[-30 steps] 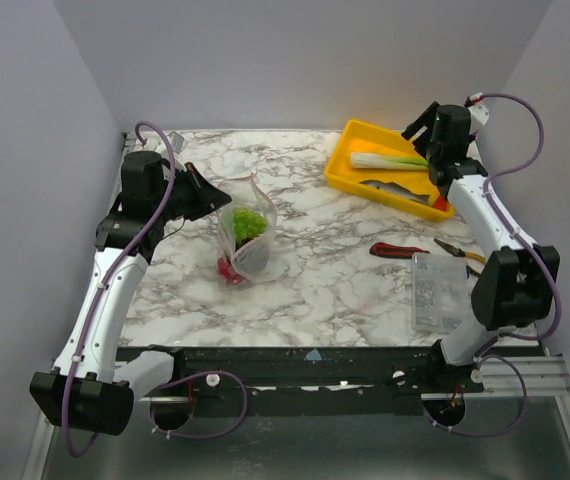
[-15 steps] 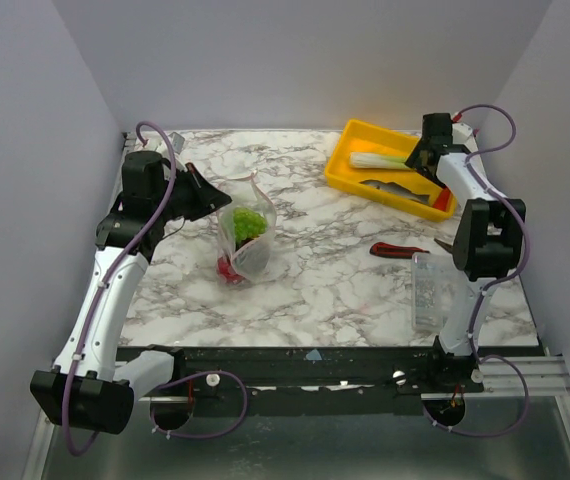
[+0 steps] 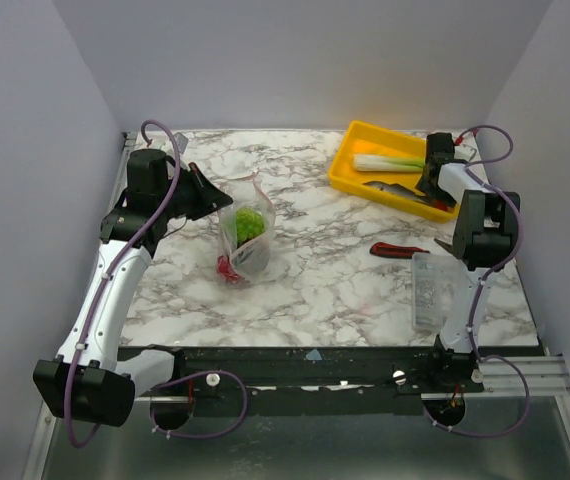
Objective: Place the food in the zip-top bag and seal the zipper
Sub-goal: Pick up the fake vegetable from the bin.
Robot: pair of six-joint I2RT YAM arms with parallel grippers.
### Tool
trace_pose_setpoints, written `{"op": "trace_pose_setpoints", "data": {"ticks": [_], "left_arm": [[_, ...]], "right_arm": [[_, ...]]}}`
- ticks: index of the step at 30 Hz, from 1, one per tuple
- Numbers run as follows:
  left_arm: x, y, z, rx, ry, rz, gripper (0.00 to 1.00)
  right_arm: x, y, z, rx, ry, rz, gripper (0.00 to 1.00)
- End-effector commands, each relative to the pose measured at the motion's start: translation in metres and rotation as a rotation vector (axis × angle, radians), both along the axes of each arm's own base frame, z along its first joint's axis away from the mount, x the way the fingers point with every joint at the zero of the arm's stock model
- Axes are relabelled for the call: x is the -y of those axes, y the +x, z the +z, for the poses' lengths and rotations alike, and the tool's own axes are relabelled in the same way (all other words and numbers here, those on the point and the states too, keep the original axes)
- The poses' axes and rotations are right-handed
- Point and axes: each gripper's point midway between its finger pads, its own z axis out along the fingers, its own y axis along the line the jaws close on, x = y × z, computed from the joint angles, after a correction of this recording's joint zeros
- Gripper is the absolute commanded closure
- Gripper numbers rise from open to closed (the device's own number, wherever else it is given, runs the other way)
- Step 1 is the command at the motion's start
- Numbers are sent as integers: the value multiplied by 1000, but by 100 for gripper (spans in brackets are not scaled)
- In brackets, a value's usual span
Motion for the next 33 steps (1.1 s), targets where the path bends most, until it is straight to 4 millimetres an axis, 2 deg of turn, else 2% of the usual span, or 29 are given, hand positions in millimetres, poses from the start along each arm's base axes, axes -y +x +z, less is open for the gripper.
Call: {"op": "trace_pose_setpoints", "data": {"ticks": [1, 5, 9, 11, 14, 18, 20, 24, 26, 30, 31, 33], "left_arm": [[-2, 2, 10, 33, 5, 2, 100], [-1, 2, 11, 33, 2, -4, 100], [0, 1, 13, 31, -3, -9, 100], [1, 0, 14, 33, -9, -15, 100], [3, -1, 12, 28, -21, -25, 100], [6, -3, 11, 23, -41, -40, 100], [6, -3, 10, 23, -41, -40, 100], [6, -2, 12, 29, -40, -40, 100], [7, -1, 12, 27, -47, -43, 100], [10, -2, 10, 17, -65, -54, 100], [10, -3, 9, 16, -65, -55, 100], [10, -3, 9, 16, -64, -52, 100]], "right_arm": [[7, -11, -16, -60, -20, -7, 33], [-1, -19, -29, -72, 22, 5, 50], [-6, -11, -14, -22, 35, 43, 64], [-10, 0, 4, 31, 49, 84, 71], [-23, 23, 41, 142, 78, 191, 82], [-29, 43, 99, 291, 71, 255, 98], [-37, 47, 133, 378, 79, 300, 99], [-49, 41, 177, 508, 91, 353, 99], [-48, 35, 186, 528, 82, 349, 99], [-42, 28, 183, 511, 60, 323, 99], [-46, 27, 181, 504, 75, 339, 99], [-66, 27, 185, 522, 143, 417, 99]]}}
